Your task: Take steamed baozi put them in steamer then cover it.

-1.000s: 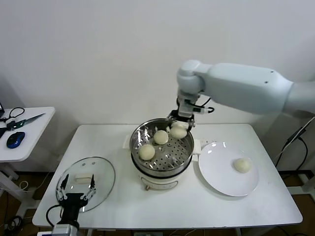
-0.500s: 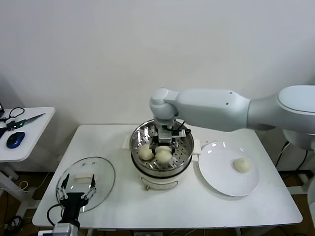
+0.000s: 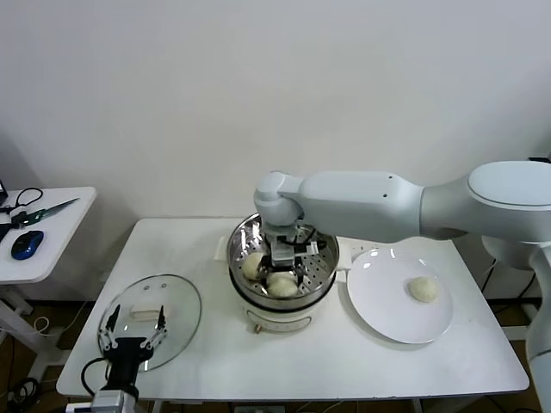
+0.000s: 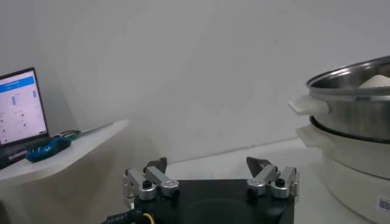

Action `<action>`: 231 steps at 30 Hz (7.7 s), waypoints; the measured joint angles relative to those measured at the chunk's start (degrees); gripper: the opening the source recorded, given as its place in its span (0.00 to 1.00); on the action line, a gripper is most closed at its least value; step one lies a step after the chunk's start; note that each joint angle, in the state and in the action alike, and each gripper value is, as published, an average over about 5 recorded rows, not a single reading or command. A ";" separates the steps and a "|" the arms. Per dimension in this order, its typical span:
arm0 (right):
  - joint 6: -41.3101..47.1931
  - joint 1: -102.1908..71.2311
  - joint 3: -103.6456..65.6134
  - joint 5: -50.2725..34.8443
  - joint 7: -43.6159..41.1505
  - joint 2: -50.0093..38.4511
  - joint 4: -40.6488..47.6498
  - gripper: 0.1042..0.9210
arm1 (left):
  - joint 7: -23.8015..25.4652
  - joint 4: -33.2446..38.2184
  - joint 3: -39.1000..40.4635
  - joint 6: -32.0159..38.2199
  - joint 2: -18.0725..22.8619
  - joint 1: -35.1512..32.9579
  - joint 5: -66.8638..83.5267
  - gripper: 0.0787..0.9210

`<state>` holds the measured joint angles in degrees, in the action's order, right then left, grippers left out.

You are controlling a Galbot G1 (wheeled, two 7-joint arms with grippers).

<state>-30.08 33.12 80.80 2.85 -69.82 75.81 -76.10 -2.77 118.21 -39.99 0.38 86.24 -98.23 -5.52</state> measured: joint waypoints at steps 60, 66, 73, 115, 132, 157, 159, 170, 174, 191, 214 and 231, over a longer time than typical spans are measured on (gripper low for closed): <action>31.86 -26.32 -24.75 0.62 6.70 -38.00 18.59 0.88 | -0.12 0.89 -0.13 -0.53 0.31 -0.94 -2.04 0.88; 31.28 -29.61 -28.57 2.87 6.62 -35.96 22.04 0.88 | -0.16 0.62 0.10 -0.64 0.69 -0.67 -2.49 0.88; 30.91 -31.68 -30.73 4.38 6.45 -33.46 24.78 0.88 | -0.21 0.50 -0.04 -0.66 0.82 -0.70 -2.65 0.88; 39.84 0.87 -3.90 -25.39 9.15 -26.38 16.55 0.74 | 0.18 2.18 2.45 -0.29 0.63 -0.72 -2.80 0.88; 47.65 14.94 13.52 -50.06 17.06 -11.84 6.98 0.74 | 0.37 2.40 3.51 0.37 0.18 -1.26 -3.43 0.88; 49.61 8.94 20.51 -50.86 21.08 -5.74 6.54 0.77 | 0.48 1.48 3.39 -0.47 -0.05 0.30 -3.49 0.88; 49.63 8.59 20.51 -50.56 21.07 -5.76 6.65 0.82 | 0.48 1.41 3.39 -0.56 -0.02 0.49 -3.57 0.88; 48.79 8.90 18.86 -49.50 19.86 -7.81 6.19 0.88 | 0.48 1.44 3.54 -0.92 0.11 1.05 -3.99 0.88; 47.80 10.02 17.59 -49.50 18.72 -9.63 5.59 0.88 | 0.48 1.54 3.46 -1.01 0.09 1.11 -4.08 0.88; 33.31 3.76 3.41 -53.16 31.04 -25.37 1.47 0.88 | 0.45 2.14 2.14 -1.41 0.05 1.05 -4.93 0.88; 22.74 -57.25 -66.11 -46.07 51.26 -38.30 -10.13 0.88 | 2.56 4.35 0.60 -0.39 0.52 1.63 -18.31 0.88; 22.96 -92.55 -100.52 -37.96 54.36 -30.14 -15.32 0.88 | 2.29 0.61 -0.61 0.01 -0.35 0.69 -64.40 0.88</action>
<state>-7.12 -59.43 -19.72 -35.11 -15.46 45.67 -91.42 -0.48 118.82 -40.61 0.39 85.88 -97.54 -69.92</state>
